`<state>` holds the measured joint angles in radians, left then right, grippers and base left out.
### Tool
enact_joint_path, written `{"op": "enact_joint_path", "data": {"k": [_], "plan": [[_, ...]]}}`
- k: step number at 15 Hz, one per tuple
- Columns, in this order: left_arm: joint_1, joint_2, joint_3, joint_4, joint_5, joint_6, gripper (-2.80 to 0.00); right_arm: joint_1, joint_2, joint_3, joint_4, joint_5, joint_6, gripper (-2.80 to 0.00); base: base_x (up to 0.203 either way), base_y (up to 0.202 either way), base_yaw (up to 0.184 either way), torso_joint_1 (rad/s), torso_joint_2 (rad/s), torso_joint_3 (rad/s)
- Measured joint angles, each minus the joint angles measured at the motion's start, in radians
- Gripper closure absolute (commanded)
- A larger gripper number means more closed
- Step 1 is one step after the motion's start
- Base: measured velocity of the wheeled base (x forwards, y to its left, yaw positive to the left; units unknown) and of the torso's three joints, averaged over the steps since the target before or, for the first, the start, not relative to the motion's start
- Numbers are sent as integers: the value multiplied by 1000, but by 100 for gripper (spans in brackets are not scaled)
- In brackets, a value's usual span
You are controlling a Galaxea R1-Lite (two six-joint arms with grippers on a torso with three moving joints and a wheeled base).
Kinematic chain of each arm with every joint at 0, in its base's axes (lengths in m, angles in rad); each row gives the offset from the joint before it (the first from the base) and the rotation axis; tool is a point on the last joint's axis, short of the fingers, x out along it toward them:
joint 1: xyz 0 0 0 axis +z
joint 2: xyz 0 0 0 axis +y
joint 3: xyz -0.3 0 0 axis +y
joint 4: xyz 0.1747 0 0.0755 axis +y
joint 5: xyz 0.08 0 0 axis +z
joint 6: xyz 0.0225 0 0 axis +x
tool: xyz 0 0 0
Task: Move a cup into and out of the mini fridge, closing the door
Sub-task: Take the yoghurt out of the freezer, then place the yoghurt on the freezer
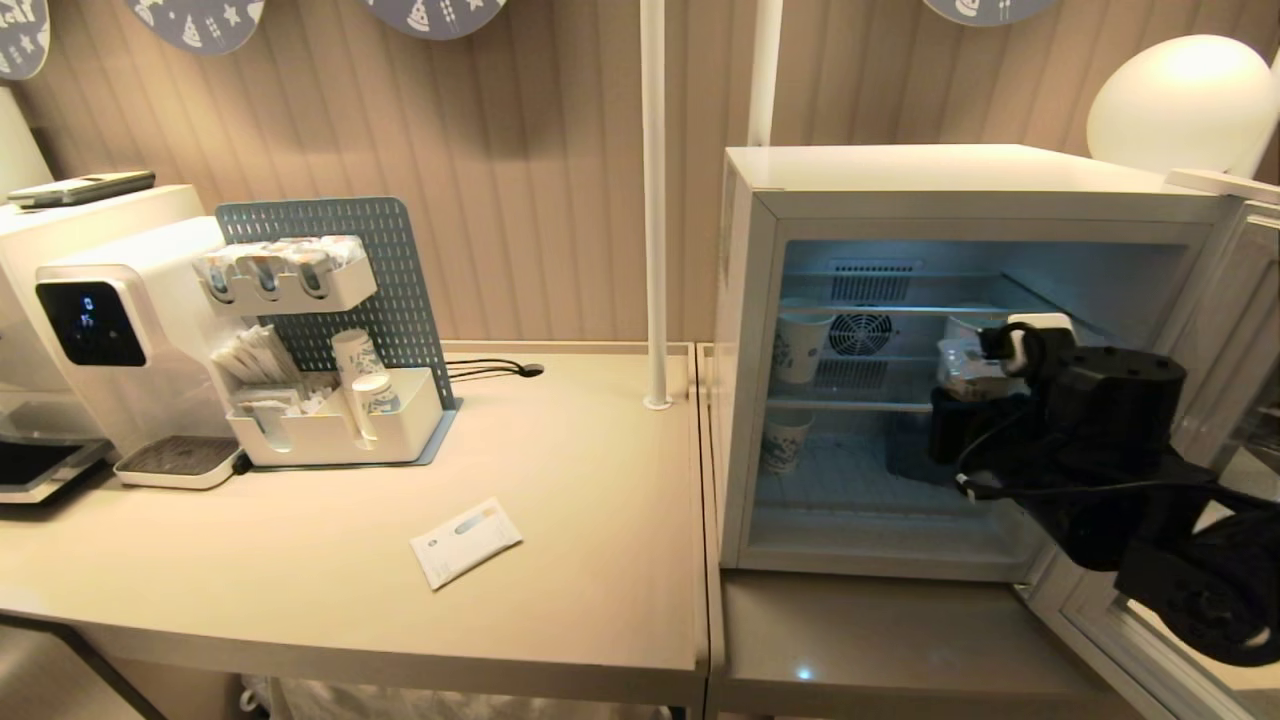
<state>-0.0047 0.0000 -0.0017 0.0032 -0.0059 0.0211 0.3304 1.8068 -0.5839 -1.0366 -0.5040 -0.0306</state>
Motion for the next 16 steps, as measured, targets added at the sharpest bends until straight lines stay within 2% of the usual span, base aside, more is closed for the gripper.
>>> {"op": "enact_joint_path", "data": {"k": [5,7,11,16], "plan": [[0,0,0,0,0,-1,0,32,-229,161,10,-346,-7,0,0,0,0,0,0,0],[0,0,0,0,0,-1,0,1,-325,213,12,-431,-11,0,0,0,0,0,0,0],[0,0,0,0,0,-1,0,-139,-546,318,26,-456,-26,0,0,0,0,0,0,0],[0,0,0,0,0,-1,0,-213,-812,363,158,-455,-30,0,0,0,0,0,0,0]]}}
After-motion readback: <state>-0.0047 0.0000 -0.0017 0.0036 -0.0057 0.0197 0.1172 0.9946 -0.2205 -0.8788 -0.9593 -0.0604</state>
